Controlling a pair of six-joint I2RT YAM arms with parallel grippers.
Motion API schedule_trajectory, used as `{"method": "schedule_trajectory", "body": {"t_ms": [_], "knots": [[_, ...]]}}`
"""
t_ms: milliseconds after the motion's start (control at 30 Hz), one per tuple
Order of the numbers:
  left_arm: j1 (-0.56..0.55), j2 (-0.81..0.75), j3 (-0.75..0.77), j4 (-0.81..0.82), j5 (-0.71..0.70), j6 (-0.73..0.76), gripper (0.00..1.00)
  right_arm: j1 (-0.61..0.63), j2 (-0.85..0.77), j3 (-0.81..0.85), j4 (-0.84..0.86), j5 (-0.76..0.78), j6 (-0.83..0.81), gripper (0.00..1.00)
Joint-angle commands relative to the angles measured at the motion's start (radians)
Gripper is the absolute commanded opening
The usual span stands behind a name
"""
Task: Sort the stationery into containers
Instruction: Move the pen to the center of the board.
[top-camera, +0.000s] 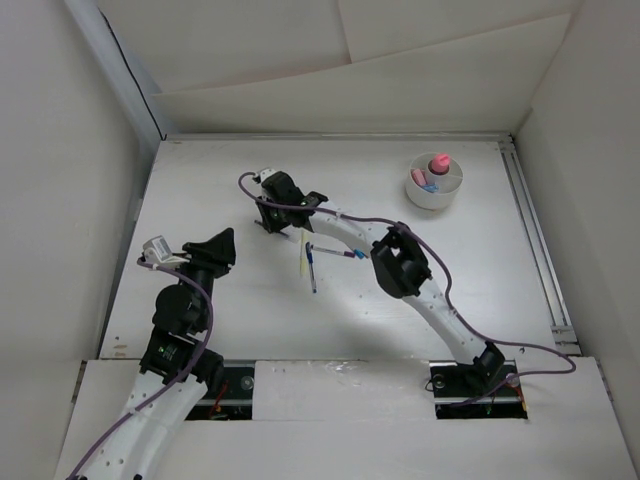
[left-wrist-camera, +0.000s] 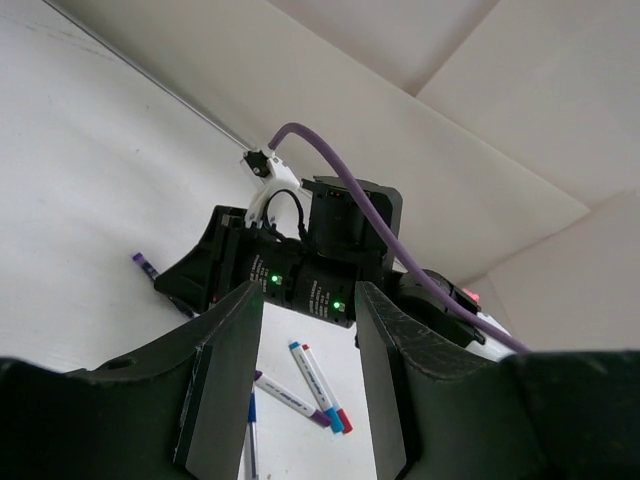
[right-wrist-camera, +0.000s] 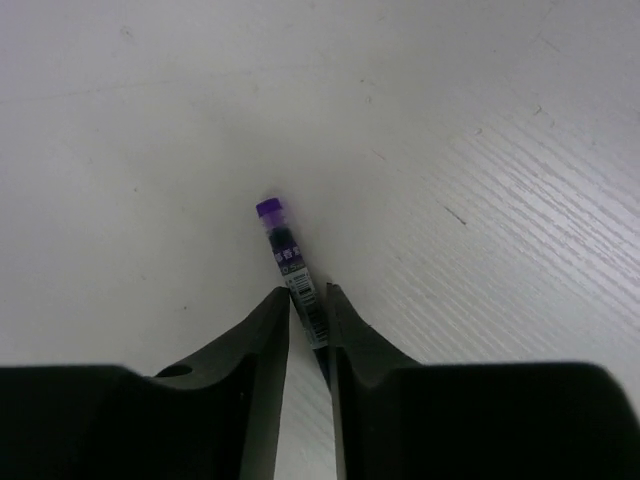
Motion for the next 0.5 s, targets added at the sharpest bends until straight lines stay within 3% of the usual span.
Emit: {"method": "schedule_trajectory", "body": {"t_ms": [0, 267, 467], "knots": [[-0.004, -0.014, -0.006, 0.032, 0.007, -0.001, 0.39, 0.010, -0.065, -0.078, -0.009, 0.059, 0.003, 0.25], [-0.004, -0.014, -0.006, 0.032, 0.007, -0.001, 0.39, 0.010, -0.107, -0.143, -0.009, 0.144, -0.020, 0.02], [-0.004, -0.014, -0.006, 0.032, 0.016, -0.001, 0.39, -0.013, -0.176, -0.250, -0.020, 0.153, 0.071, 0.00]]}}
